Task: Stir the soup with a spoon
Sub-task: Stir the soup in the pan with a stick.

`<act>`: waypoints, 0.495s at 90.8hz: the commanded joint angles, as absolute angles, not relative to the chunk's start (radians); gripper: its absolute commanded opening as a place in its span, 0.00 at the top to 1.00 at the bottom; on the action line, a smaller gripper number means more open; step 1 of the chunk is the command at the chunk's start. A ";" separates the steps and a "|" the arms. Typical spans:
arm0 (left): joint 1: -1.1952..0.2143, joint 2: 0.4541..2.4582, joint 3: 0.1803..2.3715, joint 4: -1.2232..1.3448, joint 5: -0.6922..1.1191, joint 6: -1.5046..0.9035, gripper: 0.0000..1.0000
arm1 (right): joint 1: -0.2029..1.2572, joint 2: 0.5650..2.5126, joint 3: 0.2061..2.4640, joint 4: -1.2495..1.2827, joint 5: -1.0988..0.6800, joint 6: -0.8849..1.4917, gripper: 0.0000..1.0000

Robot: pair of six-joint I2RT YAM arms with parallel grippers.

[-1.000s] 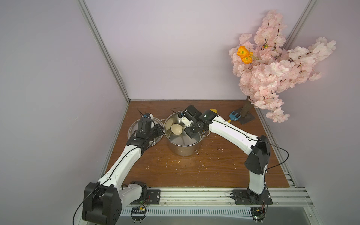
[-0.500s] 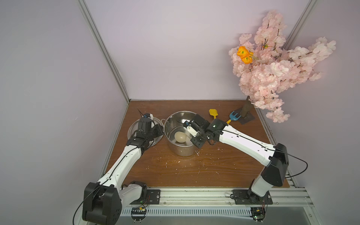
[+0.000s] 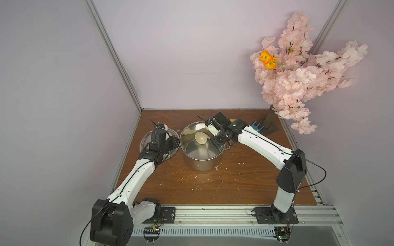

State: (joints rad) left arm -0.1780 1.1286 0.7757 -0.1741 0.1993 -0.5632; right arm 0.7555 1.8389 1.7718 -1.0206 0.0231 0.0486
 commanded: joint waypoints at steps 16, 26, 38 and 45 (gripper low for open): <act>-0.178 1.135 0.764 -0.190 0.231 -0.516 0.88 | 0.873 1.850 1.833 -1.000 -0.060 0.034 1.00; -0.178 1.136 0.765 -0.191 0.232 -0.515 0.88 | 0.895 1.785 1.755 -0.984 -0.061 0.041 1.00; -0.177 1.133 0.766 -0.192 0.231 -0.515 0.88 | 0.898 1.689 1.645 -0.983 -0.008 0.052 1.00; -0.178 1.129 0.763 -0.192 0.231 -0.515 0.88 | 0.879 1.637 1.586 -0.984 0.032 0.051 1.00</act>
State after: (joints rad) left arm -0.1780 1.1286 0.7757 -0.1745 0.1993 -0.5617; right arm 0.8936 1.7351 1.6440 -1.0092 -0.0170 0.0483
